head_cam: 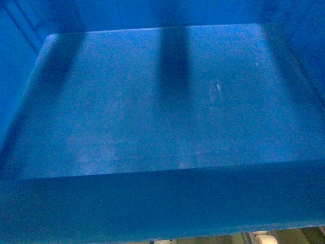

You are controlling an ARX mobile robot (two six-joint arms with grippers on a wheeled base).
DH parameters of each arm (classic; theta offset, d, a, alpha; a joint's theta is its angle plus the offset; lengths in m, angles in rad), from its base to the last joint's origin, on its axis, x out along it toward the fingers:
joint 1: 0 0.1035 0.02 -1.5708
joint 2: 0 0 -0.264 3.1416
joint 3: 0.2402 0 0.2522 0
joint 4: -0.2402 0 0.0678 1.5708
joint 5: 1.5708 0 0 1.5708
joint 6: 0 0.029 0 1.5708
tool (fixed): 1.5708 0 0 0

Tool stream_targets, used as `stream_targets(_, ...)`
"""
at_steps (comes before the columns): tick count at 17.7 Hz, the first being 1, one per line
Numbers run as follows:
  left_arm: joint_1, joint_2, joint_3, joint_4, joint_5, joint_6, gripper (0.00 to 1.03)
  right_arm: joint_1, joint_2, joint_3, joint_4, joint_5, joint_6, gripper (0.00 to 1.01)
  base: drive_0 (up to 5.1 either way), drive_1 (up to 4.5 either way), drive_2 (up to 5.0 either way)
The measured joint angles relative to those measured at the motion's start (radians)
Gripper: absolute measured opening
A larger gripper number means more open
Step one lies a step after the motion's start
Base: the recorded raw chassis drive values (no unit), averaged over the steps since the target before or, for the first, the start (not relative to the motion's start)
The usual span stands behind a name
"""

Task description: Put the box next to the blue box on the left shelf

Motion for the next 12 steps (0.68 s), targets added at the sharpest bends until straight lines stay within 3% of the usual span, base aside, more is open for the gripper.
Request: stream_targets(12,0.0,0.0,0.0,0.0,0.0,0.0,0.11,0.0,0.0,0.0,0.0,0.0,0.0,0.16,0.0,0.0,0.0)
